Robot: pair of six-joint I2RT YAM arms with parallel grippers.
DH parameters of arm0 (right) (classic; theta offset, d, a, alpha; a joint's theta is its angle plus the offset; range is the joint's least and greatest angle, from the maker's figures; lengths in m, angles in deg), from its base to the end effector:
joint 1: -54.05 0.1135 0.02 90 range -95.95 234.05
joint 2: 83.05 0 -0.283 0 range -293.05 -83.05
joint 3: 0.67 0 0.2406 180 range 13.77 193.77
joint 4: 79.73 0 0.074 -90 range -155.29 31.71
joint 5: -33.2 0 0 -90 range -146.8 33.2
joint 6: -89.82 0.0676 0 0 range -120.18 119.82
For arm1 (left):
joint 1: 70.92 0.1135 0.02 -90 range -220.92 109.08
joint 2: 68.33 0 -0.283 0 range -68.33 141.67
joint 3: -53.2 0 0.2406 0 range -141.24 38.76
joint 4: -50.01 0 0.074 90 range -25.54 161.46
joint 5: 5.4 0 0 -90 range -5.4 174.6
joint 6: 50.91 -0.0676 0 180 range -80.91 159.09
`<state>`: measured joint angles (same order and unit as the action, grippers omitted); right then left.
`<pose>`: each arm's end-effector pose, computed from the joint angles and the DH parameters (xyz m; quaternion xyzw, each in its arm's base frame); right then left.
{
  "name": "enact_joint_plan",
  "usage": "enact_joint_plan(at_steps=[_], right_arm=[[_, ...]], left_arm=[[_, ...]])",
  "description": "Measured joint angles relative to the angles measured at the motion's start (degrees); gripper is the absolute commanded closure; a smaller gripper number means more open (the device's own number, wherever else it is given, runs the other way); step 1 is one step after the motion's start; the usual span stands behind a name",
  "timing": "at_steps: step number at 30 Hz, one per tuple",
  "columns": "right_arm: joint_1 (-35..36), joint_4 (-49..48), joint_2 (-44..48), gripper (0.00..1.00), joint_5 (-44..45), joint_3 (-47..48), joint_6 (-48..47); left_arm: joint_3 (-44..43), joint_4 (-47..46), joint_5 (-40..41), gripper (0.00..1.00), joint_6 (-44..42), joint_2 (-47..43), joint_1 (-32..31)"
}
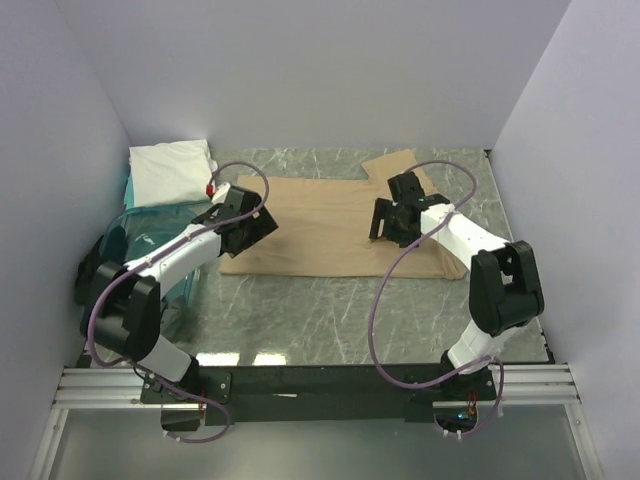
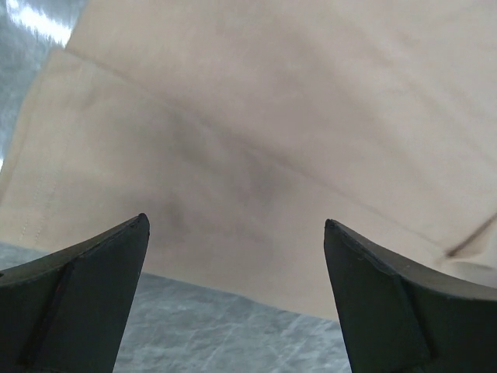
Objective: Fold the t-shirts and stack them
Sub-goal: Fold the tshirt
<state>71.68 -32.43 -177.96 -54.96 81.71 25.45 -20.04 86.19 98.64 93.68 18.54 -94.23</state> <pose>0.3344 0.1040 0.2209 0.0715 0.9628 0.0815 0.2476 0.3081 -0.1149 0.2328 -0.2917 0.8863 -0.1251 0.3373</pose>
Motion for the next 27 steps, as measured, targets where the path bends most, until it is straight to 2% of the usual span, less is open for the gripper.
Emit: enact_joint_plan(at_steps=[10,20,23,27], right_arm=[[-0.02,-6.73,-12.17,0.16,-2.40,2.54,-1.11],[-0.02,-16.22,-24.22,0.18,-4.22,20.04,-1.01],[0.00,-17.38,-25.40,0.18,-4.57,24.13,-1.55],[0.00,-18.69,-22.51,0.18,-3.28,22.64,-3.26]], left_arm=[[6.12,0.11,-0.63,0.00,-0.04,4.17,-0.13],[8.81,-0.92,-0.11,0.01,0.26,3.54,-0.13],[9.07,-0.68,0.28,0.00,0.37,3.06,-0.13],[9.09,0.31,0.85,0.00,0.39,2.69,-0.13]])
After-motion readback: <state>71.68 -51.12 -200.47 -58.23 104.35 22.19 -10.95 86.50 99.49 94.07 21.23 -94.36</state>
